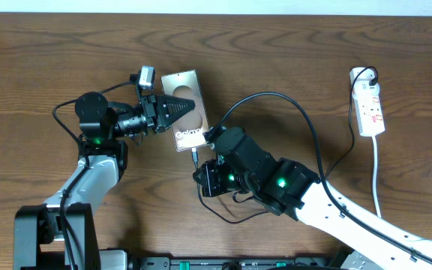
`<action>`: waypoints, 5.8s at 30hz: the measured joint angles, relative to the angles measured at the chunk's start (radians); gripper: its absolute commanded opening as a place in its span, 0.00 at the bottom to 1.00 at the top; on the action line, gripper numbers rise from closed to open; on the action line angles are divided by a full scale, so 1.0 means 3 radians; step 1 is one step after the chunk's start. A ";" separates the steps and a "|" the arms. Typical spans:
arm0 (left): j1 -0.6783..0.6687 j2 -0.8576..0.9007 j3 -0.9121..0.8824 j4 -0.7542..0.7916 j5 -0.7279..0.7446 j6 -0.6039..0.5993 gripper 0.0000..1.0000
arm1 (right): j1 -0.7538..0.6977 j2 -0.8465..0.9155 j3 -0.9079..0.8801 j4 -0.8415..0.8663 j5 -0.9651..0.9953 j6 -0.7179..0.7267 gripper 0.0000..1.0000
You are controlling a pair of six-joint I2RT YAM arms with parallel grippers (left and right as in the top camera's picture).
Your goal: Plug charger to phone and switch on socket
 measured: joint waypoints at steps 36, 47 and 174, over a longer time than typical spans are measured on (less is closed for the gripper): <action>0.0000 0.0001 0.0000 0.0000 0.0053 0.0022 0.07 | 0.0000 -0.0135 0.0000 -0.0155 0.0017 -0.0017 0.01; 0.0000 0.0000 0.0000 0.0000 0.0117 0.0017 0.07 | 0.0009 -0.0195 0.0000 -0.0417 -0.0121 -0.0079 0.01; 0.0005 0.0000 0.0000 0.0028 0.0064 0.0097 0.07 | -0.0332 -0.0315 -0.0618 0.0922 -0.0697 -0.0195 0.01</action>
